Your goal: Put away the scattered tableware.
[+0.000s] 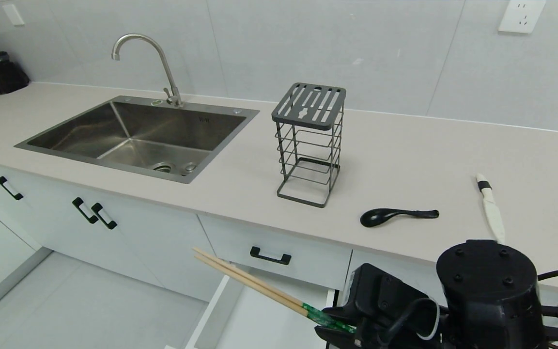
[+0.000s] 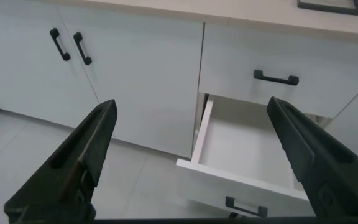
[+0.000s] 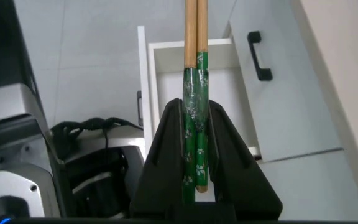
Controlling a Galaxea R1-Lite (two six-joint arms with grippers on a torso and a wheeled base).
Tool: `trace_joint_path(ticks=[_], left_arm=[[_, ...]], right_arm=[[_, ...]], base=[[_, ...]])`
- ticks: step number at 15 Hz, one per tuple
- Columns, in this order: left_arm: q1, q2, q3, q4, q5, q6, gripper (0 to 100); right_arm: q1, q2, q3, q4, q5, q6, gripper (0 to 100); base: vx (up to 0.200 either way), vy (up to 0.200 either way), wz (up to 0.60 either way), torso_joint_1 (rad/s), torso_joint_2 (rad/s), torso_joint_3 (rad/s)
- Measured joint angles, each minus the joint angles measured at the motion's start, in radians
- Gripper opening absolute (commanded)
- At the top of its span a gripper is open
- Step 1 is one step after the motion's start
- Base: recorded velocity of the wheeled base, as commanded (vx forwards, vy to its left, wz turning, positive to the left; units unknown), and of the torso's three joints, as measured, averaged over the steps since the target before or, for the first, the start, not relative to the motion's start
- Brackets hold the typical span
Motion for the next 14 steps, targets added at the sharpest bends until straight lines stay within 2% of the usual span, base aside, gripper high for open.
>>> trace_joint_path(ticks=[5, 14], left_arm=[[0.0, 0.0, 0.0, 0.0, 0.0, 0.0, 100], [0.0, 0.0, 0.0, 0.0, 0.0, 0.0, 100]], right_arm=[[0.054, 0.023, -0.093, -0.001, -0.049, 0.138, 0], [0.093, 0.033, -0.133, -0.006, -0.066, 0.148, 0]], base=[[0.0, 0.0, 0.0, -0.265, 0.52, 0.254], [0.0, 0.0, 0.0, -0.257, 0.49, 0.229]])
